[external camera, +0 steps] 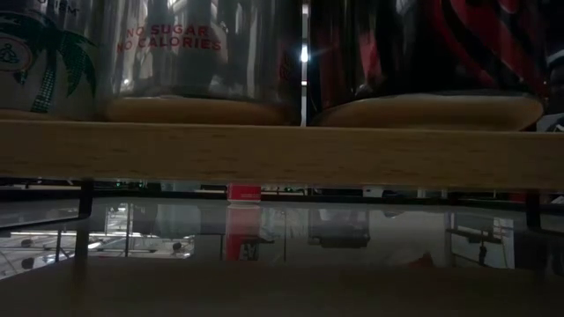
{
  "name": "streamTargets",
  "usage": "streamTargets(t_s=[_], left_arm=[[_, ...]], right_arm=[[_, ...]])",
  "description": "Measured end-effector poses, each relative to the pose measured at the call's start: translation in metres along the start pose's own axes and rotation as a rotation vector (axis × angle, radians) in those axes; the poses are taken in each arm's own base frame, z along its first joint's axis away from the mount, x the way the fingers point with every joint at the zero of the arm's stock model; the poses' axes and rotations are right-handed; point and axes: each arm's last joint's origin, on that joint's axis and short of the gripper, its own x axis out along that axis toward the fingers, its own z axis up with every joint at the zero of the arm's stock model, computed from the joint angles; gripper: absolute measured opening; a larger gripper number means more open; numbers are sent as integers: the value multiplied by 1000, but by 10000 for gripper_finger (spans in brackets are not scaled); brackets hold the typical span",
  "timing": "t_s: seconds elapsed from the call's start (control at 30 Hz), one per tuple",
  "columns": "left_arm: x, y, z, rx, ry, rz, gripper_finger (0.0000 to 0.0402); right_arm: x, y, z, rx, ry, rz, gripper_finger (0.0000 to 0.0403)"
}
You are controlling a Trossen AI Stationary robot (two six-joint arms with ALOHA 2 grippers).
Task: Place canned beverage on shelf
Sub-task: Put the red soda can on the shelf
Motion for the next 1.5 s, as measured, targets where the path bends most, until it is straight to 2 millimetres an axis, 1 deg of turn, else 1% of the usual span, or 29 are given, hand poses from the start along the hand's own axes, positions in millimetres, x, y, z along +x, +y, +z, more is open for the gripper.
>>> streamTargets(t_s=[0.2, 0.47, 0.63, 0.87, 1.5], left_arm=[[0, 0, 0, 0, 0, 1, 389], [0, 0, 0, 7, 0, 1, 389], [0, 0, 0, 8, 0, 0, 389], [0, 0, 0, 8, 0, 1, 389], [0, 0, -1, 9, 13, 2, 389]], right_arm=[[19, -3, 8, -85, 159, -23, 283], [41, -2, 12, -124, 363, -25, 286], [52, -3, 16, -143, 448, -46, 286], [61, -2, 20, -147, 481, -38, 287], [62, -2, 21, -140, 463, -25, 287]])
